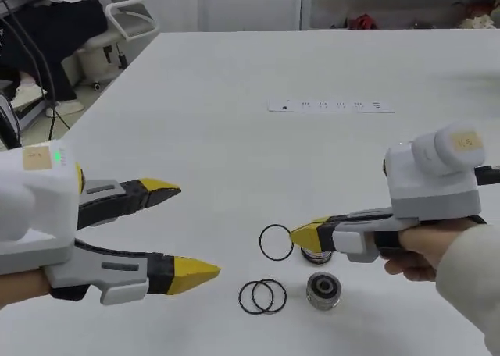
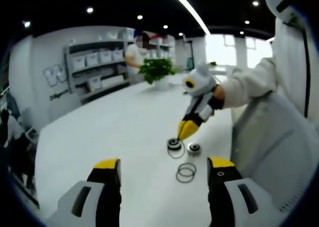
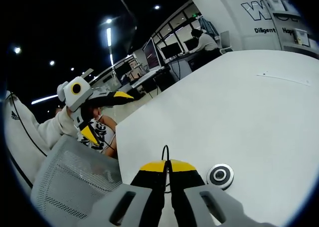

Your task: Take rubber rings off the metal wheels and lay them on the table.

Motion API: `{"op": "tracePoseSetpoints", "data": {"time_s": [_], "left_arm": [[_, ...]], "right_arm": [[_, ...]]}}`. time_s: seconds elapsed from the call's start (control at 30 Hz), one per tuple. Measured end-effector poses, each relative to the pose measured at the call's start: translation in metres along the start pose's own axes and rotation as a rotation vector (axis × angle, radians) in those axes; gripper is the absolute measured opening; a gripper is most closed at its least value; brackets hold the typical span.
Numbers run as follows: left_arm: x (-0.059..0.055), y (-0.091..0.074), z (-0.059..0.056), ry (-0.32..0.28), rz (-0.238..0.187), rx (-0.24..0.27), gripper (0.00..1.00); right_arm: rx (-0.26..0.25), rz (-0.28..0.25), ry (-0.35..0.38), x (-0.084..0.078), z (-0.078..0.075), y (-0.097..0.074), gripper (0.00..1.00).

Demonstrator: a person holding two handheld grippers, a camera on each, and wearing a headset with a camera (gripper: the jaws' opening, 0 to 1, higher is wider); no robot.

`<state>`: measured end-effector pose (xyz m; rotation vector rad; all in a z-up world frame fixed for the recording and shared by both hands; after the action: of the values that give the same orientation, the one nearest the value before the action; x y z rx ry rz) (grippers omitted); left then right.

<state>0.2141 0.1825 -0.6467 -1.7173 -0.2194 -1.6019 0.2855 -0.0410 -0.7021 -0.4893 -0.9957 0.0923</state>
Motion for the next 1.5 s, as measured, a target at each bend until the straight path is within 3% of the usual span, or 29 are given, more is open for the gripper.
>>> {"op": "tracePoseSetpoints", "data": {"time_s": [0.3,0.47,0.73,1.5], "left_arm": [[-0.010,-0.021,0.000,-0.028,0.009,0.039,0.77],[-0.019,-0.022,-0.005,-0.053,0.017,0.042,0.78],[-0.024,-0.022,-0.009,-0.066,0.032,0.045,0.78],[-0.030,-0.014,-0.019,-0.086,0.049,0.018,0.77]], "right_arm": [[0.049,0.071,0.000,-0.014,0.009,0.014,0.00],[0.070,0.108,0.007,-0.022,0.010,0.019,0.00],[0.097,0.179,-0.001,-0.035,0.014,0.028,0.00],[0.077,0.245,-0.078,-0.048,0.017,0.037,0.04]]}}
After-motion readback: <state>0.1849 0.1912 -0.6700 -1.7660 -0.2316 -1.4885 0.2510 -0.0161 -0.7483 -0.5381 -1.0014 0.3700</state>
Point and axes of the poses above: the centre of the closed fingertips' face, and the gripper's own axes: y roughly forward along the fingers, z roughly to its left, x roughly out of its top, the point moved 9 cm from there along -y, roughly backward along the fingers
